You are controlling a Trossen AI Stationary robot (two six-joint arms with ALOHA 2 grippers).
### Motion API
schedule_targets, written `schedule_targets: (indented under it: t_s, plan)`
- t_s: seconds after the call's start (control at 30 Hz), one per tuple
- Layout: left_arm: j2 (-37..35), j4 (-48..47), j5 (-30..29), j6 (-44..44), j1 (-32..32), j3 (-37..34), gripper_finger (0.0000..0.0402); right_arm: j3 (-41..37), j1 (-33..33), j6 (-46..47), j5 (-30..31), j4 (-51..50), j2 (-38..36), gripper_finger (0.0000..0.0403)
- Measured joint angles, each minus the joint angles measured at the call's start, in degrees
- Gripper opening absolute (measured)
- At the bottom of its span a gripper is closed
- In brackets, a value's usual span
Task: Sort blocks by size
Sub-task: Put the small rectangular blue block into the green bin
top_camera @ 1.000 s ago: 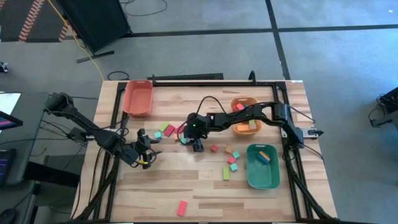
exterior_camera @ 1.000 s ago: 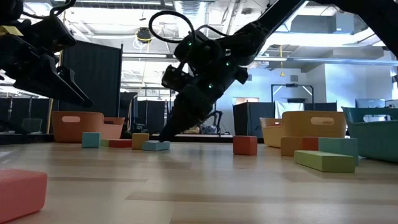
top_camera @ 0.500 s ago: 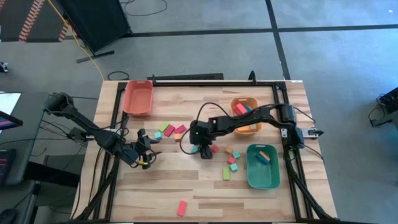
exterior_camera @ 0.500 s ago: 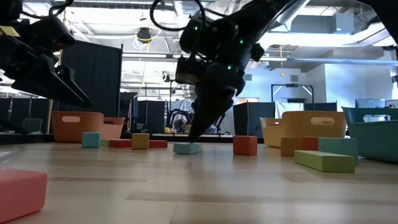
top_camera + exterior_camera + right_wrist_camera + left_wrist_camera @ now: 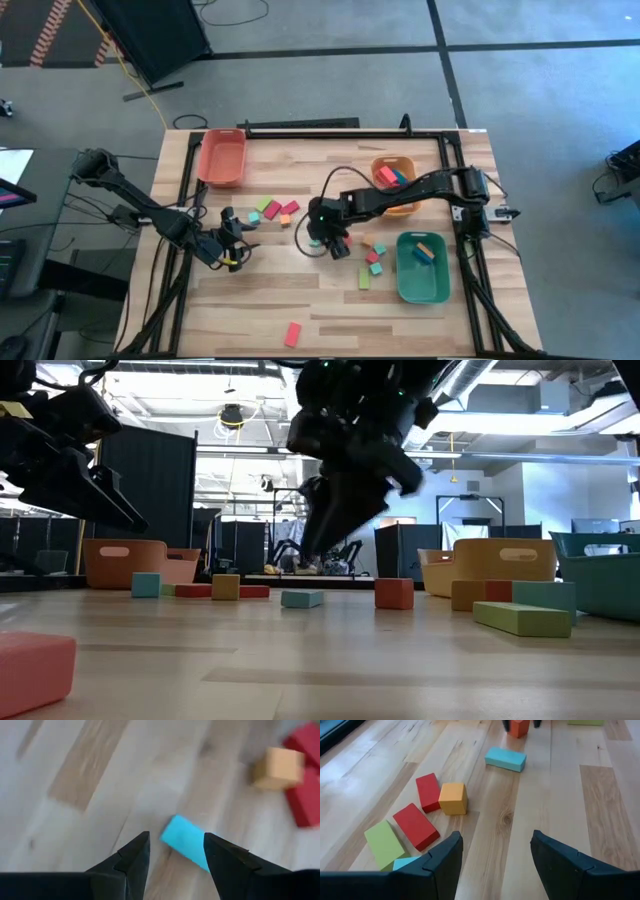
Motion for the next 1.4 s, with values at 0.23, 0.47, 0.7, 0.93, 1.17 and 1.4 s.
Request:
schedule_targets:
  t_s: [0.23, 0.47, 0.7, 0.93, 1.17, 1.4]
  plan:
    - [0.0, 0.0, 0.0, -0.1, 0.0, 0.0, 0.0224, 0.0, 1.9, -19.7, 7.2, 1.0, 3.7, 0.0212]
    - [0.0, 0.0, 0.0, -0.4, 0.0, 0.0, 0.0224, 0.1, 1.8, -21.3, 10.9, 6.0, 3.8, 0.0212]
    - [0.0, 0.0, 0.0, -0.1, 0.0, 0.0, 0.0224, 0.1, 1.1, -20.7, 9.7, 3.6, 3.8, 0.0212]
    - [0.0, 0.2, -0.7, -0.2, 0.0, 0.0, 0.0224, 0.1, -0.4, -17.8, 8.8, 6.0, 4.7, 0.0212]
    - [0.0, 0.1, -0.6, -0.9, 0.0, 0.0, 0.0224, 0.2, -0.3, -16.9, 8.2, 6.0, 5.7, 0.0212]
    - [0.0, 0.0, -0.6, -0.6, 0.0, 0.0, 0.0224, 0.2, -1.4, -13.0, 8.4, 3.2, 5.2, 0.0212]
